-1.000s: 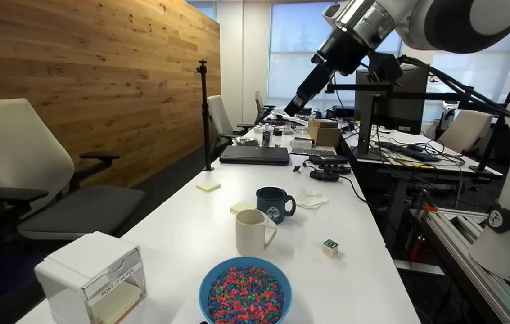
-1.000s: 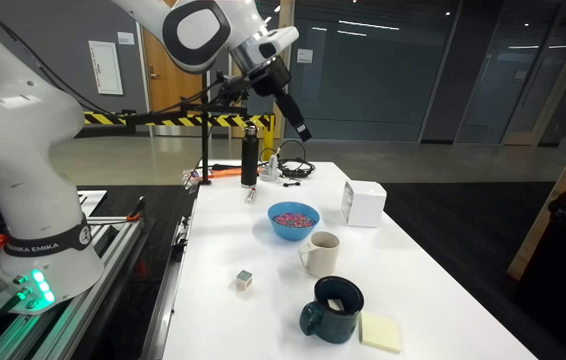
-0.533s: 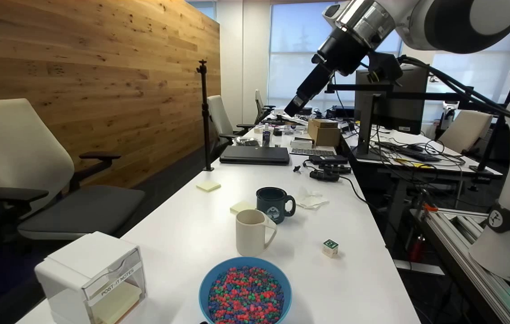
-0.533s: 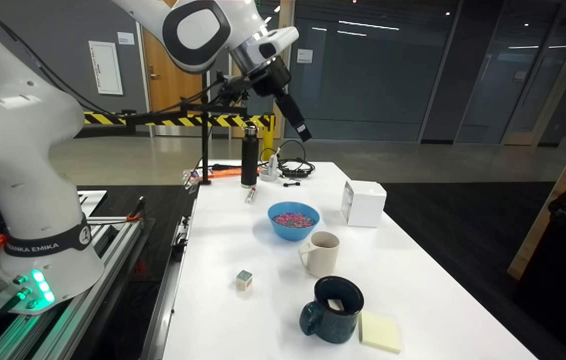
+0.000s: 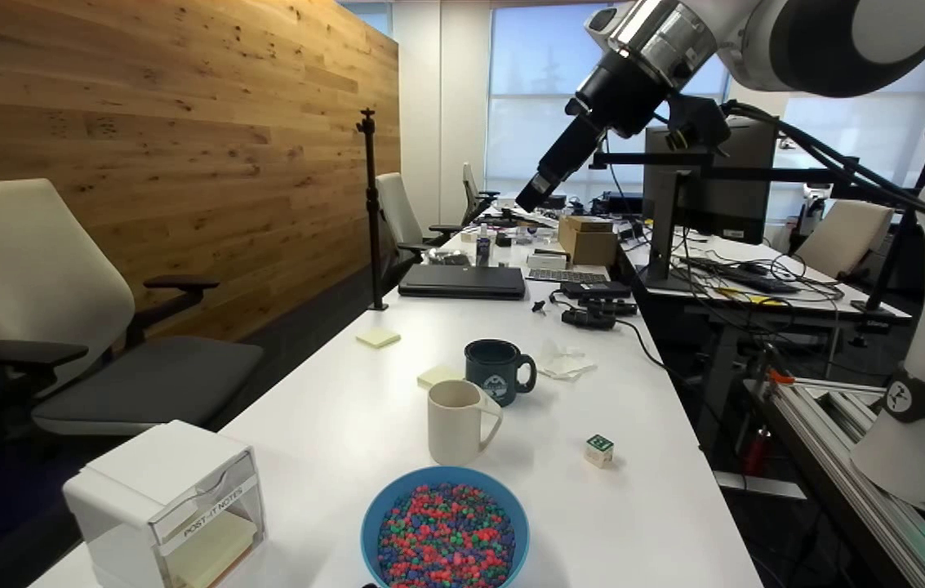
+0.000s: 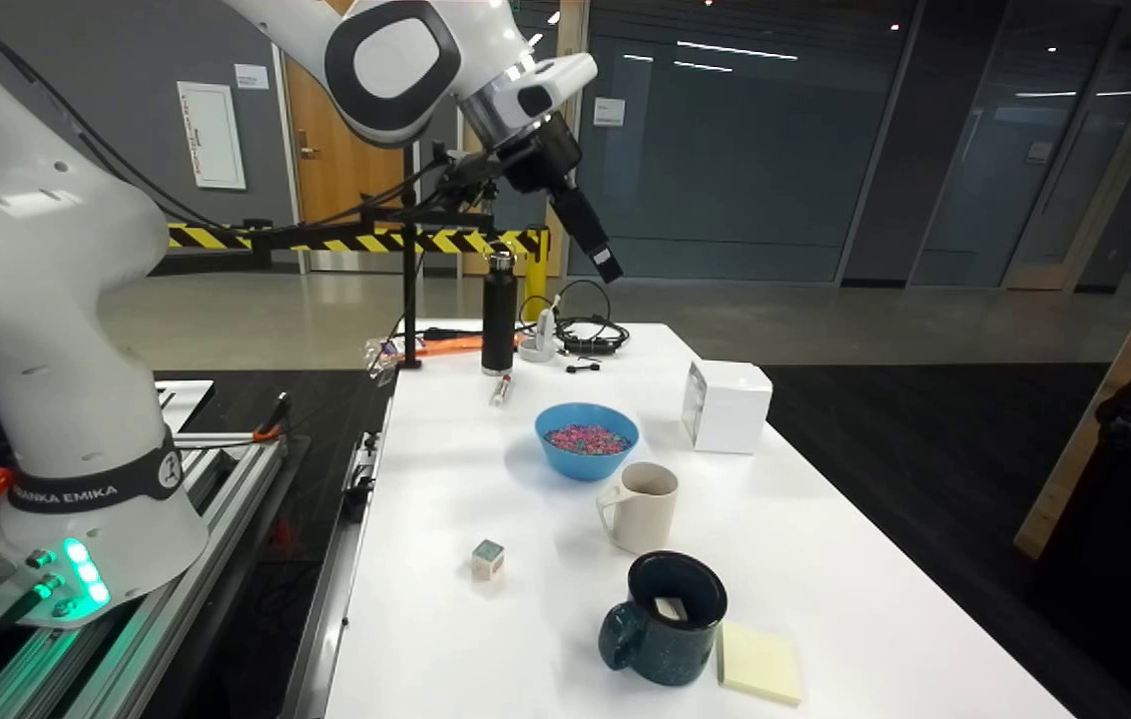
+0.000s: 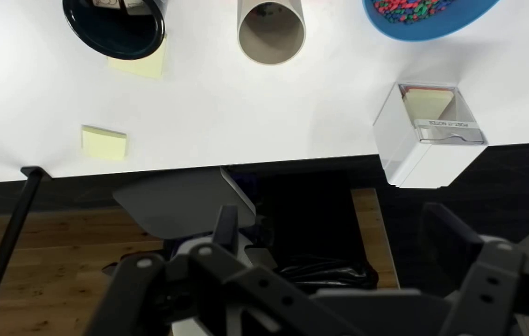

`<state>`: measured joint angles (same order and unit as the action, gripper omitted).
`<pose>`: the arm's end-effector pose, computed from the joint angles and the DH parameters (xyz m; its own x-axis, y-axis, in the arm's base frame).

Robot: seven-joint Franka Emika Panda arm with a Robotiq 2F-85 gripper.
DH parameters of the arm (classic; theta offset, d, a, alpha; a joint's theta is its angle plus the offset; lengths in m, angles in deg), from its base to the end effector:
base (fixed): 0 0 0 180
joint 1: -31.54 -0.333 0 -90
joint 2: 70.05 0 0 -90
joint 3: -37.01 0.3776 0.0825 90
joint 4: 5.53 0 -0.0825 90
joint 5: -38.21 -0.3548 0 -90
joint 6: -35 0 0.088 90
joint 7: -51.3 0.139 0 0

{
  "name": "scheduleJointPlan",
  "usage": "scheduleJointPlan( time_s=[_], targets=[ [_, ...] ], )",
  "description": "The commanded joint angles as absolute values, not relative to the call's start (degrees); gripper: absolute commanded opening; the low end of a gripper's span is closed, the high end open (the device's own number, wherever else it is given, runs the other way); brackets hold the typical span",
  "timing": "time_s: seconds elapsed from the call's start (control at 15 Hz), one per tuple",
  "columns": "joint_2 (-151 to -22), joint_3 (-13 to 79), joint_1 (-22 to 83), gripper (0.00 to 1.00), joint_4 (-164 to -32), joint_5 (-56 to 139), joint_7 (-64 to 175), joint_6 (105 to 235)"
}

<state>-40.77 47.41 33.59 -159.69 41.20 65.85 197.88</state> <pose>0.3766 0.0645 0.5085 0.7862 -0.0528 0.6158 -0.0476 -0.9986 -0.0249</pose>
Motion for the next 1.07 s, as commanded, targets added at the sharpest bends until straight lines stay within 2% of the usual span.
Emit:
scheduleJointPlan(
  time_s=[0.0, 1.0],
  targets=[
    [-40.7, 47.4, 33.6, 1.0, -159.6, 40.9, 65.6, 197.8],
    [-41.6, 47.6, 33.8, 1.0, -158.8, 40.8, 65.9, 199.7]
  ],
)
